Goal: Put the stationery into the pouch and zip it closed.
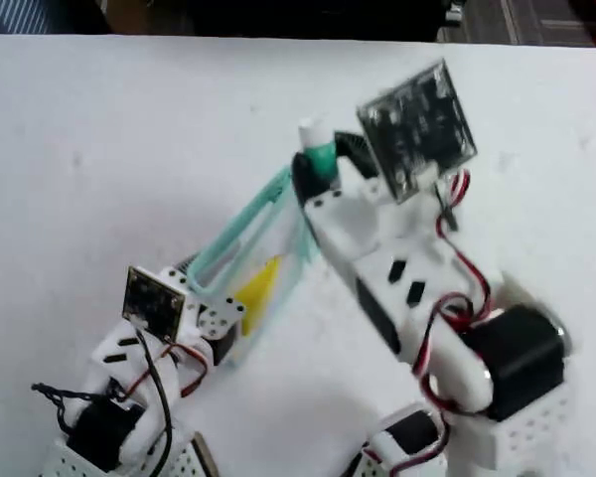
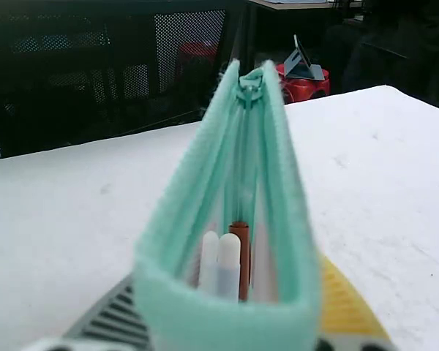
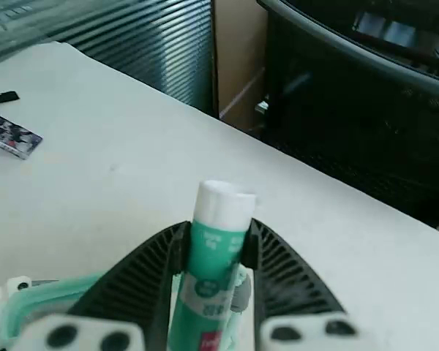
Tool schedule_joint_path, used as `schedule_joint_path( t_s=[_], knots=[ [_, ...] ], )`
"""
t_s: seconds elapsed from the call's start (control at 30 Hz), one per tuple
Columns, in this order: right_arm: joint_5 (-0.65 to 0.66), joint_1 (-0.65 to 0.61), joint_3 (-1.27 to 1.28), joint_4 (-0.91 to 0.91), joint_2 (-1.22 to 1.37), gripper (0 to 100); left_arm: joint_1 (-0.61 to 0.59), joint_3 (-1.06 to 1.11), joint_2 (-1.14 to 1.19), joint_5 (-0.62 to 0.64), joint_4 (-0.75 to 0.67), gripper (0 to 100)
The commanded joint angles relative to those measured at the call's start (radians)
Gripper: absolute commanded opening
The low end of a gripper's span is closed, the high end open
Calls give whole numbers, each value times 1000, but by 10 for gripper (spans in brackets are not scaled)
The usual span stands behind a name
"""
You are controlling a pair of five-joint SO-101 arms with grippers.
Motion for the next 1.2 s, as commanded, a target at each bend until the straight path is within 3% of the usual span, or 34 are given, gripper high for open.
schedule_joint_path(
  t_s=[0.0, 0.23, 0.37, 0.63, 0.9, 1.17],
  knots=[
    [11, -54, 121, -160, -61, 17, 16, 2, 1, 8, 9, 206],
    [11, -174, 459, -608, -156, 17, 16, -2, 1, 11, 11, 242],
    [9, -189, 560, -748, -157, 17, 15, -2, 1, 5, 9, 242],
    [5, -189, 611, -651, -165, 17, 15, -2, 1, 5, 6, 242],
    [5, -189, 540, -647, -268, 17, 15, 0, 1, 5, 8, 242],
    [3, -191, 649, -705, -292, 17, 15, 0, 1, 5, 5, 242]
  ],
)
